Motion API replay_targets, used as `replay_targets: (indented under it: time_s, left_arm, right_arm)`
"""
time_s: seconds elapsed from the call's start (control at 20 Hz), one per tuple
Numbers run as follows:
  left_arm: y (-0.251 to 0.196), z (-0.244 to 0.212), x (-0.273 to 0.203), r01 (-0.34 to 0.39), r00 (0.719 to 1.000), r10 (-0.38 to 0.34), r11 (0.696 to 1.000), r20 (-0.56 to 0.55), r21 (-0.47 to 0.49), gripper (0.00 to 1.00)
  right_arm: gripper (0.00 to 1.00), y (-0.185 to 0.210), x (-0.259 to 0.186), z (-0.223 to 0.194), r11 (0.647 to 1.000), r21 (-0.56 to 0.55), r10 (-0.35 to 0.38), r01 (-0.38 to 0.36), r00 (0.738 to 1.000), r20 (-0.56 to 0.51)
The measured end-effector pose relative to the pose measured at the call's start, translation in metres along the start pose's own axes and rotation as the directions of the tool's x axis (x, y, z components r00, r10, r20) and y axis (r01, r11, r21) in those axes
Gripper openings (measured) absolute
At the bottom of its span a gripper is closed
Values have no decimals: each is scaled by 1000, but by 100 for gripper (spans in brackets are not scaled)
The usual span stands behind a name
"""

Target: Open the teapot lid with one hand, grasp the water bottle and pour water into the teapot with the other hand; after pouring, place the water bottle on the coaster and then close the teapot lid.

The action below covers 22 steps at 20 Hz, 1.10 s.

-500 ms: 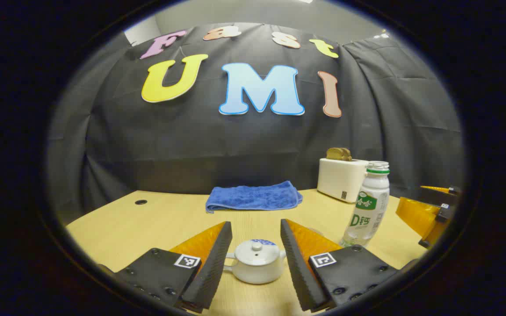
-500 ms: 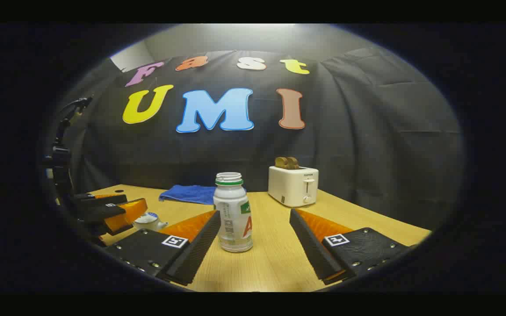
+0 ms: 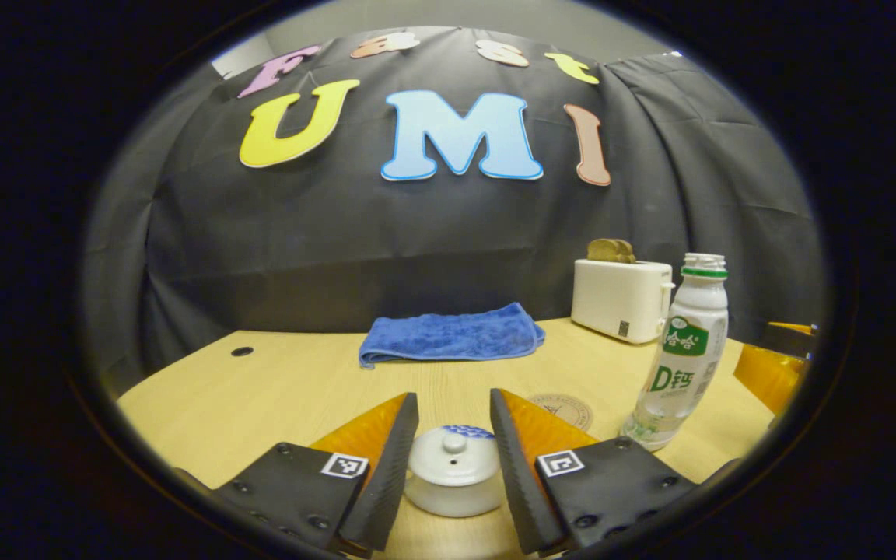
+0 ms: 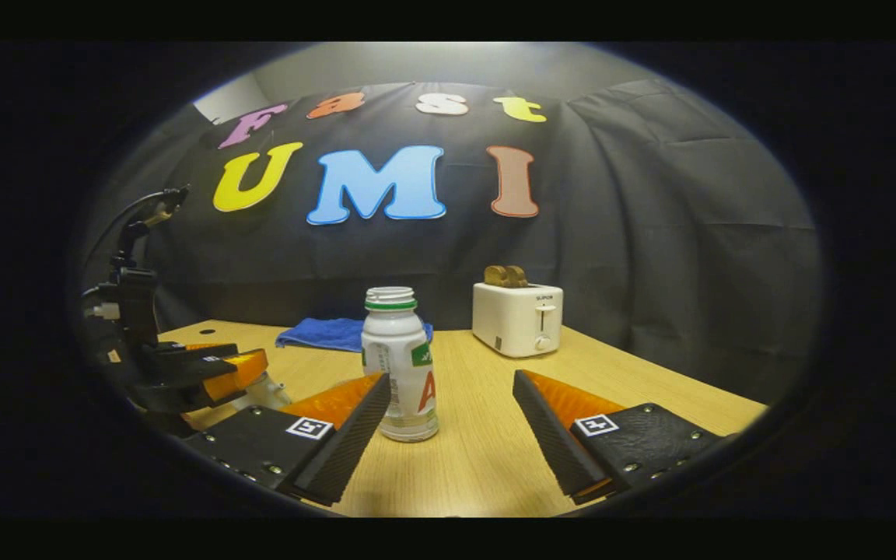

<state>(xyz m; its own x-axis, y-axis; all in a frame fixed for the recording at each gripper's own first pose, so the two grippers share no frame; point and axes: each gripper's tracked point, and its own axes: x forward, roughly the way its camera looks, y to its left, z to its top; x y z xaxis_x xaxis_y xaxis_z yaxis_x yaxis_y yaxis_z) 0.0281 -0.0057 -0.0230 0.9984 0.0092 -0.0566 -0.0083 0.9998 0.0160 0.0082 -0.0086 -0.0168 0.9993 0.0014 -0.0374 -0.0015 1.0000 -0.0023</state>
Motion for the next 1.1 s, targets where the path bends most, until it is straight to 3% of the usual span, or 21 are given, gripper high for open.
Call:
replay_targets:
  time_s: [0.1, 0.35, 0.55, 0.6, 0.9, 1.1]
  left_arm:
    - [0, -6, 2, -1, 1000, 1, 1000, -19, -5, 61]
    - [3, -9, 3, -18, 1000, 18, 1000, -25, 3, 58]
    - [5, -6, 4, -29, 999, 30, 1000, -15, 10, 43]
    - [4, -6, 5, -25, 1000, 25, 1000, -16, 13, 34]
    - [1, -5, 4, -33, 999, 34, 999, -15, 38, 16]
    - [1, -3, 5, -34, 999, 34, 999, -10, 38, 16]
  right_arm:
    - [97, -2, 1, -2, 1000, 4, -3, 3, 1000, -6]
    - [97, -9, 3, -9, 1000, 17, -12, 12, 1000, -21]
    - [97, -10, 2, -16, 999, 33, -13, 14, 999, -41]
    - [97, -11, 2, -16, 999, 35, -12, 13, 999, -41]
    - [97, -14, 1, -20, 999, 43, -18, 20, 999, -50]
    - [97, -15, -1, -22, 999, 45, -17, 20, 998, -55]
